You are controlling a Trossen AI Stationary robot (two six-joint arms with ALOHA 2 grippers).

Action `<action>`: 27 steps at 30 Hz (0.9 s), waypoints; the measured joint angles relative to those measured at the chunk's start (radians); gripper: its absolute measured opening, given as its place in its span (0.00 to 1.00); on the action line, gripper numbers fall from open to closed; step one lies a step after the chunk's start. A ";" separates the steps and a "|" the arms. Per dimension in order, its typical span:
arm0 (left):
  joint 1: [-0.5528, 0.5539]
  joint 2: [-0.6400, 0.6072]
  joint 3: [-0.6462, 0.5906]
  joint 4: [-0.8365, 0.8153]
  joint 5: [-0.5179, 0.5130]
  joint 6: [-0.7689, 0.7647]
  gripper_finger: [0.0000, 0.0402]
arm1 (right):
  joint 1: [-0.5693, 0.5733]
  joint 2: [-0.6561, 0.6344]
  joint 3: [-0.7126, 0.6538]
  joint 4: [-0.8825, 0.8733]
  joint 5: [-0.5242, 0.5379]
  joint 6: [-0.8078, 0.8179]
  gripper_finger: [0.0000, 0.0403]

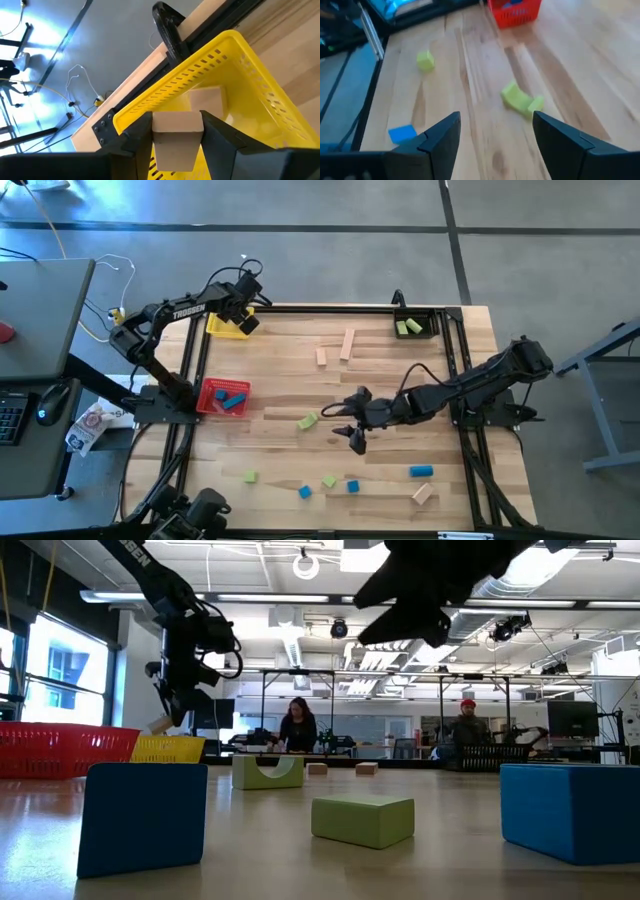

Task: Sort & place blocks by color
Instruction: Put the brown block into the yellow bin, then put the blue block into the red bin

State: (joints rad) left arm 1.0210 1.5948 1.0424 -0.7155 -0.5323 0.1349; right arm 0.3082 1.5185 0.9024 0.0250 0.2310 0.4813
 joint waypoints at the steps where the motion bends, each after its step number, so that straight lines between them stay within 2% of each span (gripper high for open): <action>1: 0.000 0.000 0.000 0.000 0.000 0.000 0.32 | 0.007 0.000 0.000 -0.012 0.000 0.011 0.58; 14: -0.002 0.000 0.000 -0.011 0.012 -0.009 0.51 | 0.155 0.000 0.000 -0.041 -0.003 0.016 0.58; 22: -0.037 -0.002 0.060 -0.146 0.037 -0.029 0.53 | 0.230 0.000 0.000 -0.044 -0.003 0.008 0.58; 27: -0.096 -0.036 0.080 -0.223 0.145 -0.064 0.53 | 0.267 0.021 0.000 -0.022 -0.002 -0.034 0.58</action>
State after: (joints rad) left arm 0.9249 1.5587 1.1229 -0.9384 -0.3875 0.0705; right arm 0.5753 1.5397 0.9021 0.0026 0.2287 0.4478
